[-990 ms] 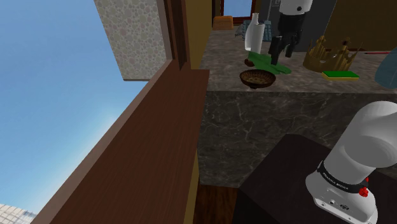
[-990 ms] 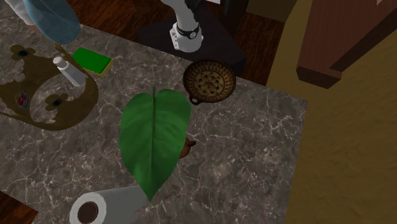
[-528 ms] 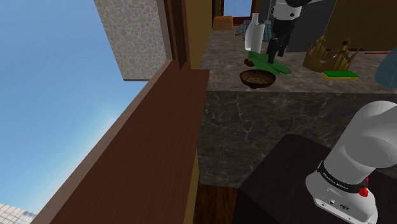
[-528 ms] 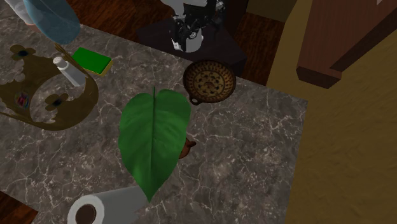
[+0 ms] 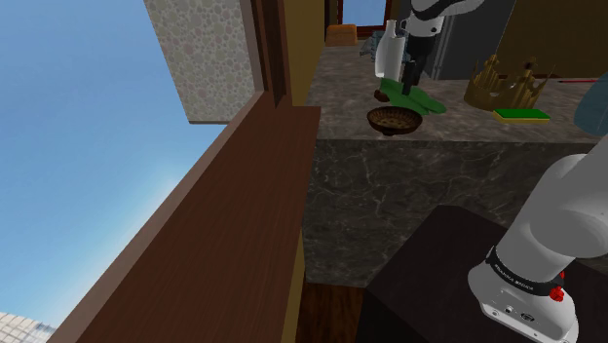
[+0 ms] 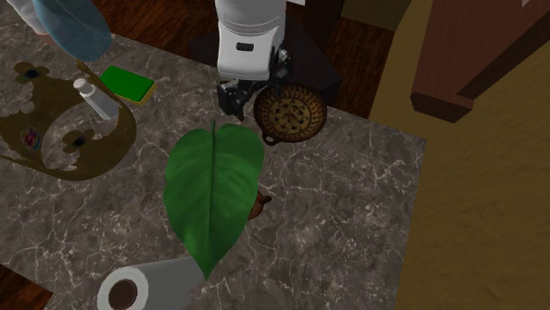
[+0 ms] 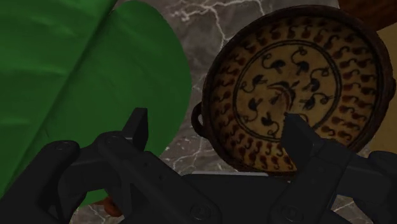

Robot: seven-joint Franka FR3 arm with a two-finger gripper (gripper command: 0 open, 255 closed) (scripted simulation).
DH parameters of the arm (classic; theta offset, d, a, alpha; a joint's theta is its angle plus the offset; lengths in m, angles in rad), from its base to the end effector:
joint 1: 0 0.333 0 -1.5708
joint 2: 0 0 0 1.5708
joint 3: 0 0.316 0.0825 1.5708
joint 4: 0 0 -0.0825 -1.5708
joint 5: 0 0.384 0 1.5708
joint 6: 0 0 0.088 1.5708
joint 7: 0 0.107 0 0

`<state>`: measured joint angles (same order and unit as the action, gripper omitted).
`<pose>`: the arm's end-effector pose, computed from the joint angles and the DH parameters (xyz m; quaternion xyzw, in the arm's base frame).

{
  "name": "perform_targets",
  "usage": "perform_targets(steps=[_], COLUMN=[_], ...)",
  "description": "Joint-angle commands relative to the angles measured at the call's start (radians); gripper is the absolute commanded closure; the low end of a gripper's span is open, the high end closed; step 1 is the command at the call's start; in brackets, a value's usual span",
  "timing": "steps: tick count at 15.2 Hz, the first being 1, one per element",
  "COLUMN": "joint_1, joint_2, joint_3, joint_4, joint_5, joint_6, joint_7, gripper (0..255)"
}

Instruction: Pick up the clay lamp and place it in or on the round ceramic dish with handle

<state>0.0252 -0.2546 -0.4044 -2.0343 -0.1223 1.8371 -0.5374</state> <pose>0.4475 -0.2057 0.5478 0.9949 0.0988 0.0133 0.0172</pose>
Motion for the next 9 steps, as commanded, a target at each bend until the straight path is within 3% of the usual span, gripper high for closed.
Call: perform_targets(steps=[1,5,9], joint_1=[0.007,-0.005,-0.053], joint_2=[0.103,0.284,0.475], joint_3=[-0.038,-0.082,-0.09], joint_4=[0.084,0.235,0.42], joint_5=[0.041,0.136,0.241], joint_6=[0.014,0.021,-0.005], joint_7=[-0.093,-0.265,-0.423], gripper=[0,0,0])
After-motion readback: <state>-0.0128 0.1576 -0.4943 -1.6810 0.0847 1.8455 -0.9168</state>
